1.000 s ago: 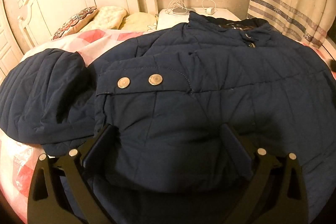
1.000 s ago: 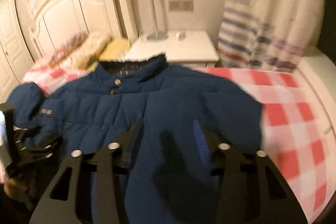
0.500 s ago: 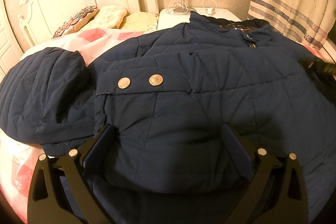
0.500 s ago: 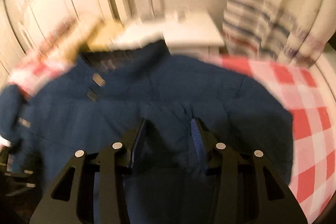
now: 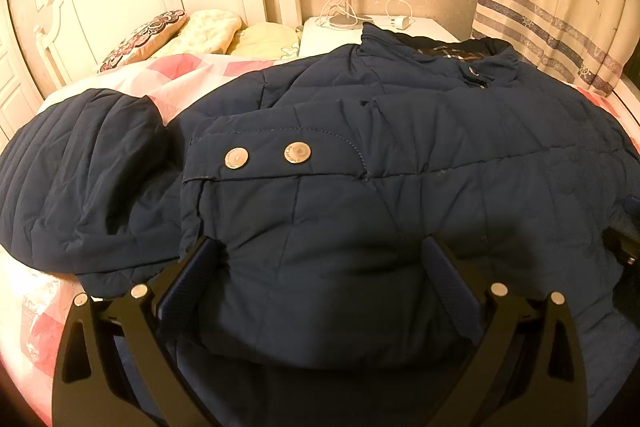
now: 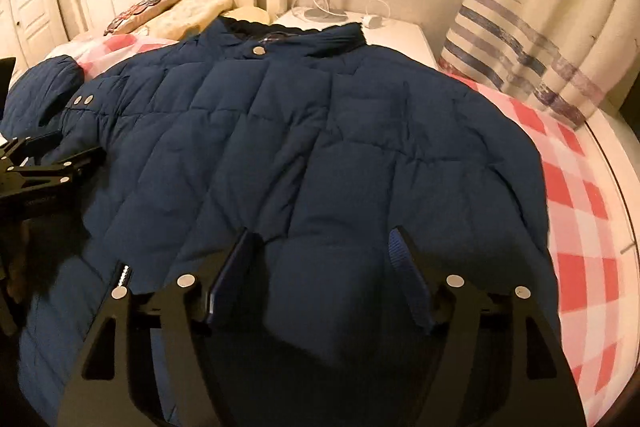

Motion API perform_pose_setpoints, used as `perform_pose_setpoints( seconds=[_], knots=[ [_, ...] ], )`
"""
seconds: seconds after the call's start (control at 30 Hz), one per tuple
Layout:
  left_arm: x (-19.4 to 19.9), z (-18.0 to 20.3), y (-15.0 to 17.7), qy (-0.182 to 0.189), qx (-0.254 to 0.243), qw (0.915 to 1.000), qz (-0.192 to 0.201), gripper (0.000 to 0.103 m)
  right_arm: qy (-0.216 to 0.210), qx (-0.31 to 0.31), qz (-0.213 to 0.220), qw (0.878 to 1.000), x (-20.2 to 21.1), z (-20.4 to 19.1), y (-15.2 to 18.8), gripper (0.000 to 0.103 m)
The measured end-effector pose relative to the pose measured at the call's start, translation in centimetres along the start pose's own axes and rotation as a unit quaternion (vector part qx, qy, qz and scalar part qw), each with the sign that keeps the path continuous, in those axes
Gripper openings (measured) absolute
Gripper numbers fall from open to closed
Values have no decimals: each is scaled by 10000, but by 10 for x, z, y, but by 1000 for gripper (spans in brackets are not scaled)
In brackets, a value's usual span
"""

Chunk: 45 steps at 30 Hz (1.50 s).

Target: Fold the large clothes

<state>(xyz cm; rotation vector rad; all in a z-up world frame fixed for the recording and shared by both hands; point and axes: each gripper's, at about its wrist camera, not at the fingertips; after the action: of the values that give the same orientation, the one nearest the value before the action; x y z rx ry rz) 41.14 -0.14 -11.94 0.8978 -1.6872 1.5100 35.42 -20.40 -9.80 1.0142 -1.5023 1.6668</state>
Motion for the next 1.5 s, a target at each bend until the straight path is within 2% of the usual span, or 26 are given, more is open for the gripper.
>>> perform_pose_setpoints(
  seconds=[0.03, 0.13, 0.23, 0.3, 0.37, 0.4, 0.47, 0.53, 0.6, 0.67, 0.73, 0.8, 0.83, 0.97, 1.07, 1.1, 1.13, 1.17, 1.23, 1.3, 1.37, 1.43, 1.47, 1.5],
  knots=[
    [0, 0, 0, 4, 5, 10000, 2, 101, 23, -95, -4, 10000, 6, 1, 0, 68],
    [-1, 1, 0, -28, -7, 10000, -1, 101, -2, -223, 400, 9990, 31, -1, 7, 71],
    [2, -1, 0, 56, 32, 10000, 43, 101, 218, -133, 46, 9997, 5, -5, 18, 74],
    [14, -12, 4, 415, 245, 9985, 255, 99, 150, -205, 220, 9994, 0, -2, 23, 76],
    [34, -39, 9, 1026, 729, 9908, 504, 97, 88, -266, 209, 9994, 1, 2, 22, 78],
    [47, -67, 12, 1308, 1167, 9821, 693, 97, 73, -274, 224, 9993, 0, 3, 23, 78],
    [64, -113, 17, 1374, 1837, 9682, 1001, 97, 101, -286, 243, 9992, 0, 3, 23, 81],
    [75, -186, 26, 1451, 2751, 9417, 1279, 96, 177, -321, 245, 9990, -1, 2, 24, 85],
    [73, -240, 34, 1299, 3392, 9220, 1340, 92, 206, -373, 248, 9988, -1, 3, 23, 86],
    [68, -294, 48, 1132, 4080, 8957, 1356, 88, 206, -380, 255, 9987, 0, 2, 25, 86],
    [59, -345, 66, 1157, 4707, 8631, 1418, 82, 206, -381, 250, 9987, 0, 1, 25, 86],
    [49, -376, 69, 1292, 4898, 8497, 1463, 77, 210, -379, 245, 9988, 0, 1, 25, 86],
    [44, -387, 66, 1387, 4900, 8484, 1444, 76, 209, -383, 248, 9987, 0, 1, 25, 86],
    [28, -417, 43, 1751, 4857, 8460, 1329, 74, 198, -392, 248, 9987, 1, 1, 25, 86],
    [27, -418, 31, 1674, 4968, 8448, 1072, 7, 191, -396, 253, 9987, 0, 1, 24, 86],
    [36, -414, 29, 1642, 4976, 8431, 1208, 5, 195, -394, 254, 9987, 0, 1, 24, 86],
    [53, -401, 25, 1479, 4846, 8487, 1518, 5, 202, -390, 254, 9987, 0, 1, 24, 86],
    [72, -382, 18, 1293, 4562, 8623, 1779, 4, 198, -393, 259, 9987, 0, 2, 24, 86],
    [102, -340, 2, 1179, 3948, 8868, 2093, 4, 195, -398, 274, 9986, 1, 1, 25, 86],
    [132, -284, -16, 1211, 3120, 9129, 2336, 4, 148, -437, 332, 9984, 3, 2, 26, 86],
    [157, -211, -36, 1270, 2020, 9412, 2390, 4, 23, -594, 546, 9967, 11, 8, 29, 86],
    [165, -139, -47, 1340, 1064, 9568, 2349, 4, -123, -935, 955, 9910, 26, 20, 34, 86],
    [165, -111, -50, 1379, 738, 9610, 2280, 4, -206, -1292, 1352, 9821, 38, 31, 40, 86],
    [161, -66, -49, 1352, 234, 9666, 2166, 4, -271, -1651, 1708, 9710, 50, 44, 47, 86]
  ],
)
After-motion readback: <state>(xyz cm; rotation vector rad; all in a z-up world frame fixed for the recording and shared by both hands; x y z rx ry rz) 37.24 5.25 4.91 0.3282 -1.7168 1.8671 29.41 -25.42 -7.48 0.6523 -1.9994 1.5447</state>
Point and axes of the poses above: each gripper's, at about its wrist camera, not at the fingertips, and x roughly against the way its jaws point, z to its right, y to its underside, and after that the axes turned 7 degrees about -z, right-handed
